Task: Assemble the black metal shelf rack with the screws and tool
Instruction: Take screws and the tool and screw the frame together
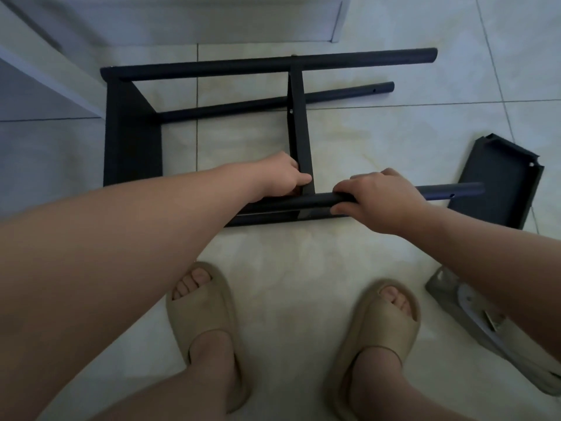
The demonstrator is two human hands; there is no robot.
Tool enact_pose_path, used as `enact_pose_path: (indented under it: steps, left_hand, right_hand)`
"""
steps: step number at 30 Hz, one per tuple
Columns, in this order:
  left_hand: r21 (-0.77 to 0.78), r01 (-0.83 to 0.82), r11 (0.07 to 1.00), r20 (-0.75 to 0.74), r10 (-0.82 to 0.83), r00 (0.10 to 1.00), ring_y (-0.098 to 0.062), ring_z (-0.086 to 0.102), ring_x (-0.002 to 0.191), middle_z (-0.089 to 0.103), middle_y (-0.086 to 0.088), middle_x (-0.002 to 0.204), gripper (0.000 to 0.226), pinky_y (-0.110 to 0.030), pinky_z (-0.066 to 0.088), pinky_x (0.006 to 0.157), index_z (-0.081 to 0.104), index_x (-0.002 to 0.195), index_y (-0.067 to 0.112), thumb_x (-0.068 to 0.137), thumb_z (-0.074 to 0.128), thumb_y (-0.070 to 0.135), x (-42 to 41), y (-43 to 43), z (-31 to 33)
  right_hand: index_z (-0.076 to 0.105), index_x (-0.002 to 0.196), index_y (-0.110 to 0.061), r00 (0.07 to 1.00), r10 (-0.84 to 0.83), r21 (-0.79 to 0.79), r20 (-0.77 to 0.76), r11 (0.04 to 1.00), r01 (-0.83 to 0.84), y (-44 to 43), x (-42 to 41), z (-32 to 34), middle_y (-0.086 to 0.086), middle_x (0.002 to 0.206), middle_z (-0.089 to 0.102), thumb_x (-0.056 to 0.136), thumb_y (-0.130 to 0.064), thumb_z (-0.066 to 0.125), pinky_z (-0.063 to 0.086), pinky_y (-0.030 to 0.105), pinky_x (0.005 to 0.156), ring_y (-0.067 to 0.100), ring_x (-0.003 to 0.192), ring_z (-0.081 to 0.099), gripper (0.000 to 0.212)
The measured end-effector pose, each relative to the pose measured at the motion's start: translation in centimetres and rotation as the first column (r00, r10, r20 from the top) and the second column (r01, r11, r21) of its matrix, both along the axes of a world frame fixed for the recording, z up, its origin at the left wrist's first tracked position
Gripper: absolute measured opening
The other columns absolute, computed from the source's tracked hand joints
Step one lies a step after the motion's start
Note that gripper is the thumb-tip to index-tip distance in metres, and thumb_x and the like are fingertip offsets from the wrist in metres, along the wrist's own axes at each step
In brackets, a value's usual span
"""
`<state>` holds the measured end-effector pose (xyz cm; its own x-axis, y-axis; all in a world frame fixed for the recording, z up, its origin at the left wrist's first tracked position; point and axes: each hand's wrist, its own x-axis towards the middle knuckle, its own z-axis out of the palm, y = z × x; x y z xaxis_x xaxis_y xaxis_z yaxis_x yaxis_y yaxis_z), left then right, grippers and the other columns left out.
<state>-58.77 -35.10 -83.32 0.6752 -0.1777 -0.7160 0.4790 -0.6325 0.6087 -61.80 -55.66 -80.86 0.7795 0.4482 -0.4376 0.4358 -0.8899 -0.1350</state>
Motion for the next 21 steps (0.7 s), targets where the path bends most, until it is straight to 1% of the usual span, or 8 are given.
enact_pose_path:
  steps: [3,6,11,14,15,18,19,21]
  left_hand:
    - [0.029,0.029,0.999,0.009,-0.030,1.000,-0.028,0.062,0.091,0.070,-0.021,0.111,0.034,-0.035,0.046,0.082,0.069,0.104,0.000,0.097,0.062,0.032,0.25,0.12,0.11]
    - [0.030,0.034,0.999,-0.006,-0.034,0.999,-0.030,0.066,0.096,0.071,-0.020,0.112,0.035,-0.033,0.043,0.079,0.069,0.104,-0.001,0.097,0.062,0.033,0.29,0.26,0.17]
    - [-0.007,-0.022,1.000,0.004,0.022,1.000,-0.023,0.058,0.080,0.070,-0.017,0.095,0.030,-0.030,0.044,0.077,0.069,0.090,0.002,0.096,0.065,0.031,0.06,0.48,-0.08]
    - [-0.067,-0.087,0.994,-0.016,0.086,0.996,-0.017,0.061,0.070,0.068,-0.009,0.083,0.027,-0.023,0.048,0.068,0.065,0.076,0.008,0.096,0.066,0.025,0.16,0.32,-0.36]
    - [-0.085,-0.095,0.992,-0.020,0.094,0.995,-0.016,0.062,0.071,0.069,-0.008,0.085,0.025,-0.023,0.050,0.068,0.065,0.076,0.009,0.096,0.066,0.025,0.25,0.17,-0.36]
    - [-0.119,-0.091,0.989,-0.041,0.087,0.995,-0.021,0.066,0.084,0.073,-0.013,0.101,0.021,-0.033,0.053,0.086,0.069,0.092,0.005,0.096,0.065,0.025,0.48,-0.31,-0.14]
    - [-0.114,-0.085,0.990,-0.043,0.081,0.996,-0.020,0.066,0.082,0.073,-0.012,0.099,0.020,-0.032,0.053,0.084,0.069,0.091,0.006,0.097,0.065,0.025,0.48,-0.32,-0.15]
    - [-0.096,-0.075,0.993,-0.033,0.073,0.997,-0.010,0.065,0.064,0.072,-0.003,0.078,0.024,-0.019,0.051,0.065,0.065,0.079,0.010,0.098,0.064,0.024,0.44,-0.08,-0.39]
  right_hand:
    - [0.061,0.107,-0.032,1.000,-0.021,-0.024,0.018,0.999,0.022,0.10,0.12,0.02,-0.008,0.094,0.061,0.102,-0.055,0.046,0.033,0.036,0.088,0.017,0.082,0.047,0.028]
    - [0.062,0.108,-0.031,0.999,-0.050,-0.012,0.014,0.999,0.050,0.26,-0.02,-0.24,-0.007,0.096,0.061,0.102,-0.053,0.047,0.031,0.035,0.085,0.018,0.085,0.047,0.026]
    - [0.058,0.102,-0.030,0.999,-0.042,-0.006,0.009,0.999,0.042,0.59,-0.05,-0.49,-0.006,0.096,0.062,0.104,-0.050,0.047,0.030,0.035,0.083,0.019,0.089,0.050,0.023]
    - [0.057,0.100,-0.030,0.998,-0.053,0.026,0.020,0.998,0.052,0.56,-0.10,-0.56,-0.006,0.094,0.060,0.103,-0.049,0.048,0.029,0.035,0.081,0.019,0.087,0.048,0.021]
    - [0.058,0.102,-0.029,0.998,-0.058,0.040,0.028,0.998,0.057,0.57,-0.13,-0.56,-0.007,0.092,0.058,0.103,-0.049,0.048,0.029,0.035,0.081,0.019,0.086,0.046,0.022]
    - [0.057,0.100,-0.031,0.997,-0.061,0.057,0.038,0.997,0.059,0.54,-0.14,-0.40,-0.008,0.090,0.056,0.103,-0.050,0.049,0.028,0.035,0.080,0.019,0.084,0.046,0.021]
    - [0.056,0.098,-0.032,0.998,-0.058,0.054,0.030,0.997,0.056,0.53,-0.15,-0.34,-0.008,0.089,0.057,0.102,-0.050,0.049,0.028,0.035,0.079,0.019,0.084,0.046,0.020]
    - [0.053,0.095,-0.033,0.998,-0.053,0.042,0.014,0.998,0.053,0.52,-0.20,-0.37,-0.007,0.086,0.057,0.103,-0.050,0.049,0.028,0.035,0.079,0.019,0.082,0.047,0.019]
